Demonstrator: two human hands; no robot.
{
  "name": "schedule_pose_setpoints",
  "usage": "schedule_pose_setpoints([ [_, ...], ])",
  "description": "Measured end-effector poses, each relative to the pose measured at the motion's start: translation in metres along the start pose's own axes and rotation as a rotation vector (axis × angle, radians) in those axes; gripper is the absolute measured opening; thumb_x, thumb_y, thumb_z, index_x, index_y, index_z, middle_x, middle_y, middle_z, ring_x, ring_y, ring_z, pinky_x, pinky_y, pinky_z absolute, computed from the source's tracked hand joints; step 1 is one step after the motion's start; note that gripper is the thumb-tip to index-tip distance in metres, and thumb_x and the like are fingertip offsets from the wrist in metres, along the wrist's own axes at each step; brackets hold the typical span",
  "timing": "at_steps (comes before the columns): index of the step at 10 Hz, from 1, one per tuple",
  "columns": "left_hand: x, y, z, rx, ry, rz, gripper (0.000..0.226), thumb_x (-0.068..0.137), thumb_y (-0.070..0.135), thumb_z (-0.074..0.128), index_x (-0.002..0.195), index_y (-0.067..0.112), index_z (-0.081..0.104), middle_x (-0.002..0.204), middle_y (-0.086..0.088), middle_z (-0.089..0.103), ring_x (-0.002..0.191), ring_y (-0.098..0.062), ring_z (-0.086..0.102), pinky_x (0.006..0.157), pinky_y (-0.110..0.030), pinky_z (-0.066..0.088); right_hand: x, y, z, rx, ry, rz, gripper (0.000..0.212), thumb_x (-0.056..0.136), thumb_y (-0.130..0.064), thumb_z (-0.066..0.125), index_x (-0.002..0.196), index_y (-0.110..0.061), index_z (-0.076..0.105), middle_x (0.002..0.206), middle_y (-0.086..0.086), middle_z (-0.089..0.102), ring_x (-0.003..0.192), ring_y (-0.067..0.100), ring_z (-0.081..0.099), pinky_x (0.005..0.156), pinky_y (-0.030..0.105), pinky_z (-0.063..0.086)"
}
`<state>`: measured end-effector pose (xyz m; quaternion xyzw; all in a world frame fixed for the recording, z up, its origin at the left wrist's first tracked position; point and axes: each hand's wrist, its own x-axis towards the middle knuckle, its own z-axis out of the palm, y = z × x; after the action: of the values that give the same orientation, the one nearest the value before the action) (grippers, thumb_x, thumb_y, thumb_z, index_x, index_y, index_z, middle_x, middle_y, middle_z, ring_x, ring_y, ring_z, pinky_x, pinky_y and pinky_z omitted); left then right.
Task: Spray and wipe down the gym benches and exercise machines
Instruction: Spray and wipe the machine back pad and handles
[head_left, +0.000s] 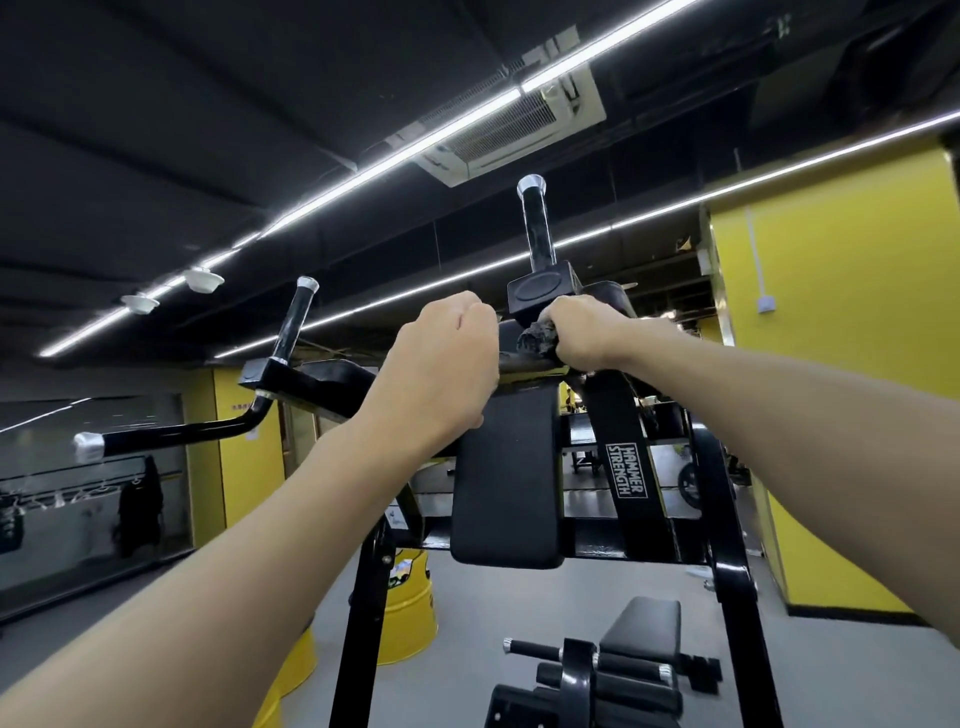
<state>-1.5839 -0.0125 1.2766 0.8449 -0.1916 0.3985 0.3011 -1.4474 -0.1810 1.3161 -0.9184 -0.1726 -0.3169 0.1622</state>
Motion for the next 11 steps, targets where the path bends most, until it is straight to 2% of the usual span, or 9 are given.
schedule_pose_setpoints([
  [1, -0.002, 0.004, 0.0, 0.033, 0.065, 0.033, 0.029, 0.102, 0.017, 0.033, 0.075, 0.019, 0.043, 0.063, -0.002, 0.05, 0.058, -0.032, 0.056, 0.057, -0.043, 0.053, -0.002, -0.014, -0.013, 0.062, -0.193, 0.09, 0.024, 0.084, 0.009, 0.037, 0.092, 0.001, 0.058, 0.073, 0.015, 0.054, 0.054, 0.026, 0.051, 0.046, 0.031, 0.042],
  [2, -0.006, 0.011, 0.001, 0.047, 0.074, 0.026, 0.032, 0.102, 0.015, 0.033, 0.072, 0.023, 0.039, 0.066, -0.003, 0.049, 0.077, -0.044, 0.065, 0.073, -0.053, 0.057, -0.01, -0.023, -0.024, 0.214, -0.284, 0.134, 0.031, 0.088, 0.012, 0.027, 0.092, -0.004, 0.054, 0.066, 0.01, 0.043, 0.047, 0.018, 0.034, 0.043, 0.025, 0.028],
  [3, -0.003, 0.005, 0.001, -0.05, 0.068, -0.011, 0.018, 0.096, 0.009, 0.035, 0.085, 0.005, 0.049, 0.068, -0.009, 0.05, 0.07, -0.038, 0.062, 0.06, -0.045, 0.053, -0.022, -0.025, -0.03, 0.329, -0.307, 0.128, 0.034, 0.086, 0.015, 0.024, 0.086, -0.005, 0.052, 0.066, 0.008, 0.042, 0.049, 0.017, 0.033, 0.045, 0.025, 0.027],
  [4, -0.004, 0.004, -0.001, -0.135, 0.072, -0.06, 0.021, 0.094, 0.012, 0.035, 0.08, 0.003, 0.048, 0.069, -0.014, 0.051, 0.068, -0.037, 0.06, 0.055, -0.043, 0.049, -0.037, -0.039, -0.039, 0.331, -0.323, 0.044, 0.032, 0.086, 0.015, 0.029, 0.083, -0.003, 0.055, 0.065, 0.009, 0.047, 0.05, 0.017, 0.04, 0.047, 0.027, 0.034],
  [5, -0.007, 0.009, 0.001, -0.049, 0.09, -0.035, 0.033, 0.101, 0.027, 0.033, 0.07, 0.023, 0.042, 0.075, -0.011, 0.057, 0.084, -0.044, 0.067, 0.076, -0.057, 0.057, -0.048, -0.054, -0.045, 0.251, -0.319, -0.019, 0.033, 0.083, 0.015, 0.03, 0.086, 0.0, 0.059, 0.072, 0.013, 0.05, 0.058, 0.022, 0.045, 0.051, 0.03, 0.039],
  [7, -0.011, 0.007, -0.002, -0.136, 0.066, -0.028, 0.019, 0.096, 0.024, 0.033, 0.083, 0.016, 0.044, 0.074, -0.008, 0.057, 0.079, -0.043, 0.066, 0.06, -0.047, 0.052, -0.067, -0.064, -0.052, 0.236, -0.282, -0.128, 0.033, 0.081, 0.013, 0.034, 0.089, 0.001, 0.064, 0.077, 0.02, 0.052, 0.065, 0.029, 0.049, 0.053, 0.034, 0.045],
  [8, -0.013, 0.006, -0.003, -0.165, 0.073, -0.031, 0.013, 0.092, 0.032, 0.031, 0.089, 0.022, 0.038, 0.075, -0.004, 0.057, 0.071, -0.033, 0.062, 0.065, -0.053, 0.054, -0.078, -0.074, -0.057, 0.283, -0.26, -0.211, 0.034, 0.085, 0.012, 0.039, 0.092, -0.004, 0.067, 0.071, 0.018, 0.054, 0.06, 0.026, 0.051, 0.053, 0.03, 0.046],
  [10, -0.01, 0.001, -0.001, -0.207, 0.101, 0.009, 0.006, 0.094, 0.026, 0.031, 0.09, 0.022, 0.029, 0.071, -0.006, 0.055, 0.062, -0.028, 0.052, 0.058, -0.049, 0.047, -0.098, -0.064, -0.066, 0.602, -0.286, -0.262, 0.034, 0.097, 0.005, 0.041, 0.105, -0.012, 0.07, 0.068, 0.0, 0.063, 0.058, 0.012, 0.051, 0.049, 0.024, 0.041],
  [11, -0.008, -0.002, 0.0, -0.228, 0.08, 0.015, 0.005, 0.09, 0.027, 0.028, 0.089, 0.023, 0.031, 0.063, -0.002, 0.05, 0.058, -0.025, 0.047, 0.058, -0.047, 0.045, -0.09, -0.03, -0.05, 0.847, -0.022, -0.09, 0.027, 0.102, -0.002, 0.045, 0.109, -0.015, 0.068, 0.097, 0.014, 0.072, 0.069, 0.02, 0.061, 0.056, 0.029, 0.051],
])
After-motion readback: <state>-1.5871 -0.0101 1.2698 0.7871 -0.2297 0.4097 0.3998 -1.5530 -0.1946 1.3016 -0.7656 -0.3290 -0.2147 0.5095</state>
